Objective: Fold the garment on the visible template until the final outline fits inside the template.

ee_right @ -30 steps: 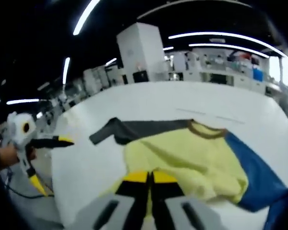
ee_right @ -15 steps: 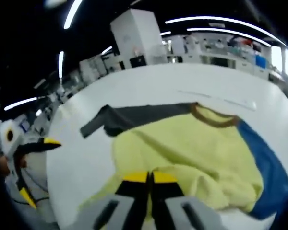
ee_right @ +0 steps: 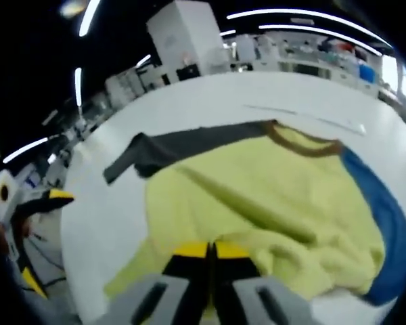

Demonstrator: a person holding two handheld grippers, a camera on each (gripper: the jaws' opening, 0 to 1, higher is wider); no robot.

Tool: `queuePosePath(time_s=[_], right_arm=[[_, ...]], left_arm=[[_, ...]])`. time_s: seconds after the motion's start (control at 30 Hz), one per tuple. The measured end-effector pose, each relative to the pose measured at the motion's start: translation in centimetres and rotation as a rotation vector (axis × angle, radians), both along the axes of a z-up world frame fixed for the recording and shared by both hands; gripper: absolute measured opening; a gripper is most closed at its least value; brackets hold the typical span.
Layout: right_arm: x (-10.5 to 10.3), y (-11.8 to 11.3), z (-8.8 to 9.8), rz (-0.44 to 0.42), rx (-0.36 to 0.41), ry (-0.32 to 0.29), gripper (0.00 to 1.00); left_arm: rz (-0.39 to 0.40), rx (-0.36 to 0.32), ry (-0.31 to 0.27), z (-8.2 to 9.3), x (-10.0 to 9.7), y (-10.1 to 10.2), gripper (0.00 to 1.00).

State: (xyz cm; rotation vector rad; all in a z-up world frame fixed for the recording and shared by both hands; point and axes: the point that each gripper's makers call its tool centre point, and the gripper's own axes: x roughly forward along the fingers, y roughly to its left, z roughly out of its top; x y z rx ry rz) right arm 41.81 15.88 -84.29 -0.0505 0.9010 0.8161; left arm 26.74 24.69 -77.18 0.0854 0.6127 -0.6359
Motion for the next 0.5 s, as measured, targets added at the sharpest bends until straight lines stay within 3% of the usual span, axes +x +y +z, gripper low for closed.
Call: queuePosePath(time_s=[0.1, 0.17, 0.27, 0.5], right_arm=[[0.0, 0.2, 0.5, -0.019, 0.039, 0.010, 0.00], [-0.8, 0.4, 1.7, -0.041, 0.086, 0.023, 0.07], [-0.2, 0.1, 2.5, -0.036, 0.095, 0.001, 0.19], [-1.1, -1.6, 5.1, -0.038, 0.135, -0.039, 0.35]], left_arm=[[0.001, -0.002, 0.006, -0.1, 0.0, 0.0, 0.97], [0.001, 0.000, 0.006, -0.1, -0.1, 0.0, 0.97], [0.001, -0.003, 0.005, 0.0, -0.1, 0.0, 0.97], [-0.003, -0.002, 0.005, 0.1, 0.2, -0.3, 0.97]])
